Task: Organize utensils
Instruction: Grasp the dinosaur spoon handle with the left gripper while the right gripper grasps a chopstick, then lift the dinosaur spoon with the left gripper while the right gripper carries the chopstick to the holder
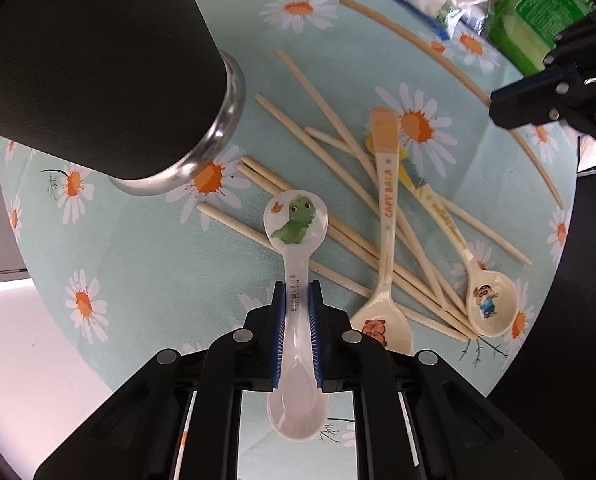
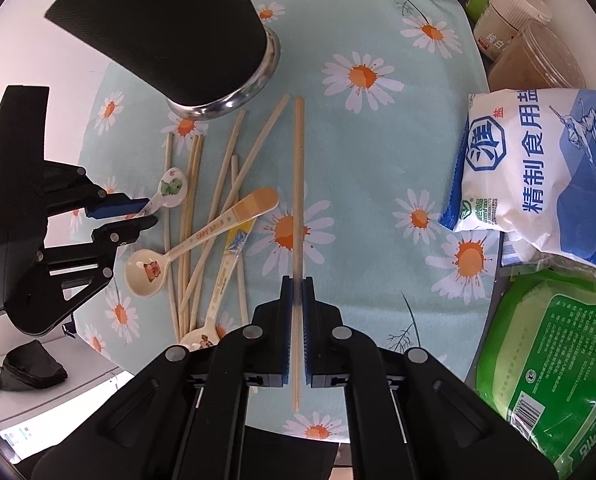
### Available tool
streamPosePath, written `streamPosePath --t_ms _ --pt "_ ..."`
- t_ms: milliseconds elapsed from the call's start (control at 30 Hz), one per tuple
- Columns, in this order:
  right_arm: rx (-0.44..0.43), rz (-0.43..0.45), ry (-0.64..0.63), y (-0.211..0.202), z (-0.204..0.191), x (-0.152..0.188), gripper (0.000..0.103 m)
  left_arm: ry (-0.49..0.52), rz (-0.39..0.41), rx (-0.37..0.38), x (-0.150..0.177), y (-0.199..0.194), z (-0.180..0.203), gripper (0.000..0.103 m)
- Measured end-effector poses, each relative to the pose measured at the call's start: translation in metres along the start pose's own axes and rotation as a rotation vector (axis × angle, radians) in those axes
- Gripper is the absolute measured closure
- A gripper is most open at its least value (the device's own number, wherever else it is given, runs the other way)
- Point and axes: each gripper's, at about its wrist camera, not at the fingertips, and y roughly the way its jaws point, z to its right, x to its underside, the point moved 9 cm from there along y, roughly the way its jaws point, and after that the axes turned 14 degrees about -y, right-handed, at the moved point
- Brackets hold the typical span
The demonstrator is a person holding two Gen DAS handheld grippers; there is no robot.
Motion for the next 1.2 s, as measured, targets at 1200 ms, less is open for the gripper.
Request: streamPosePath --t_ms 1200 --pt "-0.130 0.272 -0.195 -0.065 -0.100 -0.023 0.097 -0.327 0.445 0.185 0.058 -0.141 -0.032 0.093"
